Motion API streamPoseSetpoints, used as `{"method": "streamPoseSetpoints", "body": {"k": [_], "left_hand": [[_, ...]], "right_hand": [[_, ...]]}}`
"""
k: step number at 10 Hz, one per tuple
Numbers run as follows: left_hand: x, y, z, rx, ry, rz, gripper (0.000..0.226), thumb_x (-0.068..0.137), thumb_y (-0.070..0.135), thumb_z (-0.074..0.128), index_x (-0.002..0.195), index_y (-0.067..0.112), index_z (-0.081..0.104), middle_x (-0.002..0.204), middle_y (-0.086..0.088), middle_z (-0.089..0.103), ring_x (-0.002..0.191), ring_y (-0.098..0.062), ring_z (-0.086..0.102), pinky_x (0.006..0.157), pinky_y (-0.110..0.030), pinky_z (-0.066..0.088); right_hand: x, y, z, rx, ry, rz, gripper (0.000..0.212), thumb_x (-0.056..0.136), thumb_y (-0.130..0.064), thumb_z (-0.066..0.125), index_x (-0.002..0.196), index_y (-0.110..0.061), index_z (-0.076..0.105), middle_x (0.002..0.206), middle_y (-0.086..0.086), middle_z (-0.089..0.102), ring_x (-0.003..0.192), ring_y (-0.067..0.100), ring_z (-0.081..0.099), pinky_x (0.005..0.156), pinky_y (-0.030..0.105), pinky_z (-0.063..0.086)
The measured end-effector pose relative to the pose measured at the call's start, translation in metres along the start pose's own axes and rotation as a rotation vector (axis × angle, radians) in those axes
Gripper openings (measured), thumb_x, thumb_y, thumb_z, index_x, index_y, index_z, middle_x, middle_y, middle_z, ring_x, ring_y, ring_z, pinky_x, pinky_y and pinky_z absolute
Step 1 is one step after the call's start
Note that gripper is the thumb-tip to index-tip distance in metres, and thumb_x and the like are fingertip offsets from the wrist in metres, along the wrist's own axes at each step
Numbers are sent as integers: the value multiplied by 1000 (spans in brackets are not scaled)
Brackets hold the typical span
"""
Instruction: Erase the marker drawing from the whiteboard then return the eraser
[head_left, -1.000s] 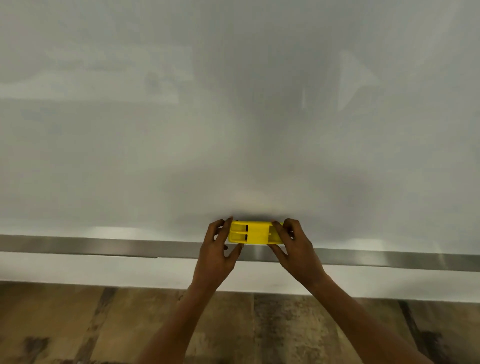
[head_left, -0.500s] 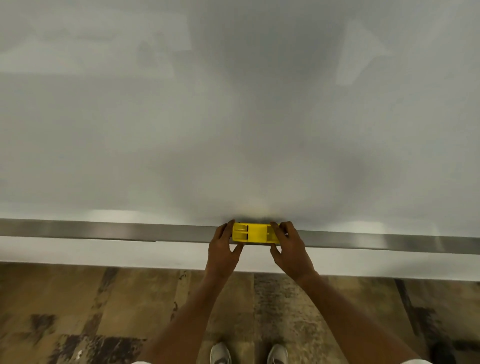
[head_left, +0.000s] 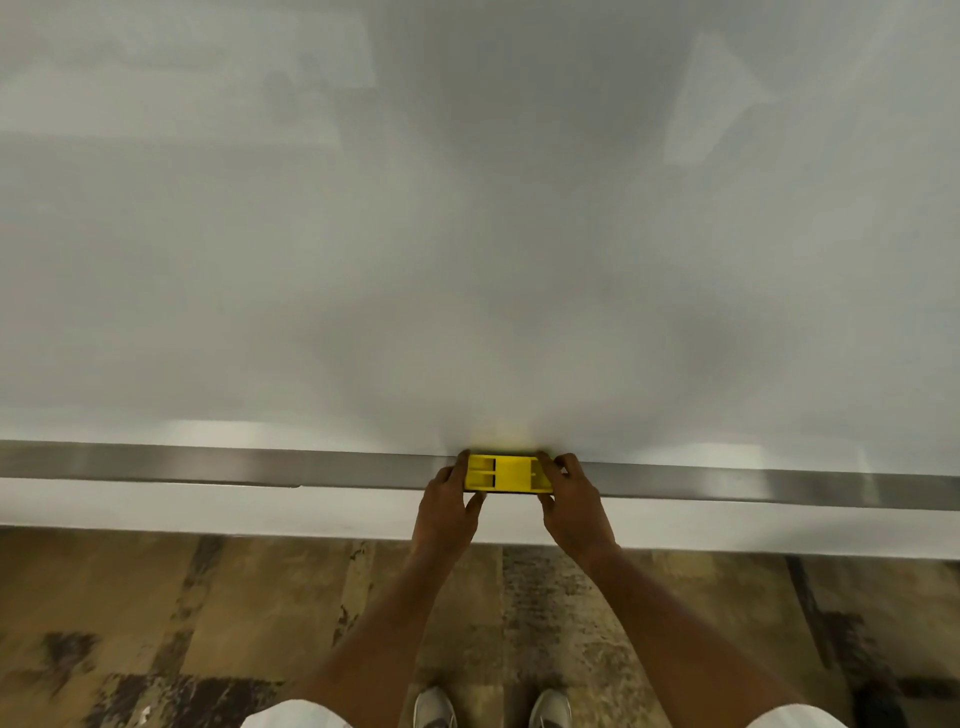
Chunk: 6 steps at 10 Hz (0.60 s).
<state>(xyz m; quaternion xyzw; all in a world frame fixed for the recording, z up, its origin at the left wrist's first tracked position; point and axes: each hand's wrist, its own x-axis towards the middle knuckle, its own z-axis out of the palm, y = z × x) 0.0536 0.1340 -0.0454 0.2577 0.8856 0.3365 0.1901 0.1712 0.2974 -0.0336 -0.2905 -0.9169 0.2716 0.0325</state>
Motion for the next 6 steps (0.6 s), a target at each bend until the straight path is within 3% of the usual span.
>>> {"method": "streamPoseSetpoints", "body": {"k": [2,4,6], "left_hand": [[3,-5,9,126,-26,-20,70,110,29,61,169,15,27,152,-13,56,144,-30,47,117,-38,42],[7,-5,12,202,-36,-29,71,111,31,59,170,15,23,145,-14,61,139,-30,52,114,-39,47],[2,-4,5,169,-86,-4,64,109,34,62,164,15,35,150,-9,59,141,-26,52,117,-34,44]], "right_hand": [[-1,0,5,-54,-14,19,55,103,-11,59,155,-18,45,141,10,48,106,37,68,94,48,59],[-3,5,10,-103,-42,9,56,105,-8,51,159,-16,37,151,11,44,112,35,66,96,45,58],[-9,5,6,-126,-75,-28,59,106,-16,52,161,-15,31,160,8,39,138,25,51,112,34,49]]}}
